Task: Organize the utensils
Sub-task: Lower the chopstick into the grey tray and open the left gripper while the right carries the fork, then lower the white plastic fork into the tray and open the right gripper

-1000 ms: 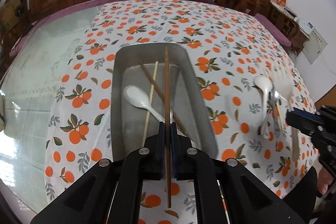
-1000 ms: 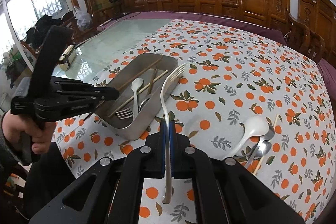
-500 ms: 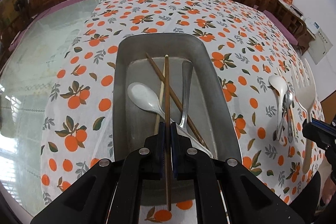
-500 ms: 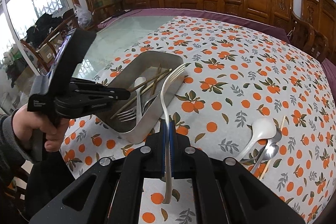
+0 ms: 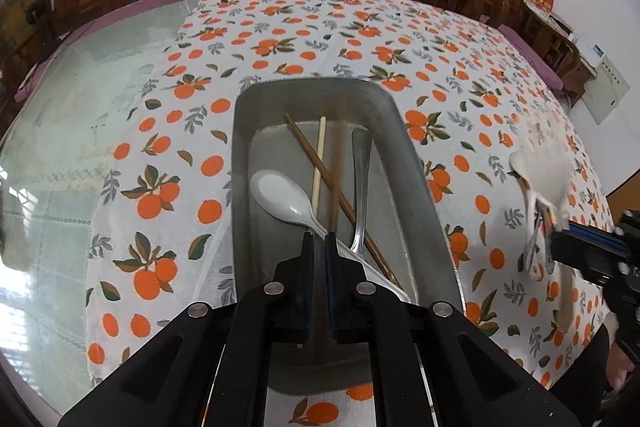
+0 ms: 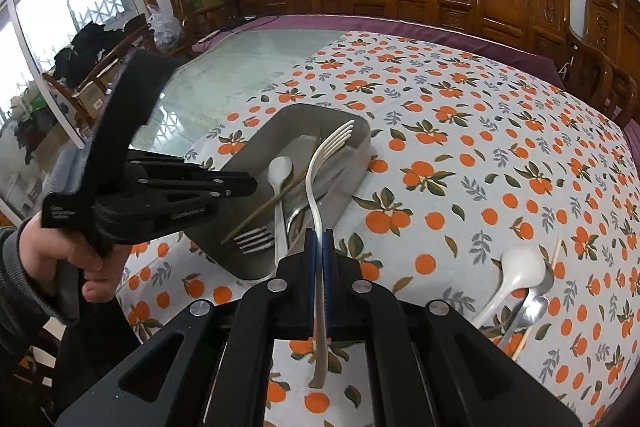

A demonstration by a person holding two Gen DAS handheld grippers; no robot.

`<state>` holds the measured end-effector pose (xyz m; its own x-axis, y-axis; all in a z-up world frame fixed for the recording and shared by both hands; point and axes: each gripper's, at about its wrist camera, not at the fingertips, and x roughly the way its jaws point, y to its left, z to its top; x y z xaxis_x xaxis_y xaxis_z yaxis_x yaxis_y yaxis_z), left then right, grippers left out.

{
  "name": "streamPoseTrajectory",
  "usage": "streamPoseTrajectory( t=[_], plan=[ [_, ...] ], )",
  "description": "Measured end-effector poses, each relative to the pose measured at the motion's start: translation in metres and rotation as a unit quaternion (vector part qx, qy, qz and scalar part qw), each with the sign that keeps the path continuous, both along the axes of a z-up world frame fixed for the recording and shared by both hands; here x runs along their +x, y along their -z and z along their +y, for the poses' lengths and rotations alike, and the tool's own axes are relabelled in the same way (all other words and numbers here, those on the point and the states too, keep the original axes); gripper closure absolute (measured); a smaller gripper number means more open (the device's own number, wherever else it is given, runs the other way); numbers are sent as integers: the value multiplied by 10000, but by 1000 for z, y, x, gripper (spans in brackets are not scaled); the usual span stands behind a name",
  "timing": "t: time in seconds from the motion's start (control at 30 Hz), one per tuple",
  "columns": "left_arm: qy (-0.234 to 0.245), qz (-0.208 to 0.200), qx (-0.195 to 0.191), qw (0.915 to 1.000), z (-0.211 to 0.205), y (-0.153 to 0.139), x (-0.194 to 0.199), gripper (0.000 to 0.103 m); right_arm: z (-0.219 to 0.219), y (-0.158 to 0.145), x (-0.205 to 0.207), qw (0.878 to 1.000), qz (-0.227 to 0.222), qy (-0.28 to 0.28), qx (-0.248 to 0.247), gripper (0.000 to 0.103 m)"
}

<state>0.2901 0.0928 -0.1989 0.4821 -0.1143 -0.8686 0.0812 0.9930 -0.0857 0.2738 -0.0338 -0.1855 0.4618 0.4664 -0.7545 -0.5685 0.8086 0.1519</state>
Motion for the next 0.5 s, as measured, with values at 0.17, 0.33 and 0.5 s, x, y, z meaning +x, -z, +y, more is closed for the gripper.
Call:
streamPoseTrajectory(
  t=[0.17,0.33,0.5],
  plan=[
    [16,-246,50,9997,7,-21,-13,97,14,0,9,10000,16,-25,61,99],
    [-54,-482,129,9987,21,-40,-29,97,30,1,19,9999,28,-66,94,99],
    [-164,-628,227,9976,36,-50,-41,94,46,5,29,9999,70,-100,96,99]
  ],
)
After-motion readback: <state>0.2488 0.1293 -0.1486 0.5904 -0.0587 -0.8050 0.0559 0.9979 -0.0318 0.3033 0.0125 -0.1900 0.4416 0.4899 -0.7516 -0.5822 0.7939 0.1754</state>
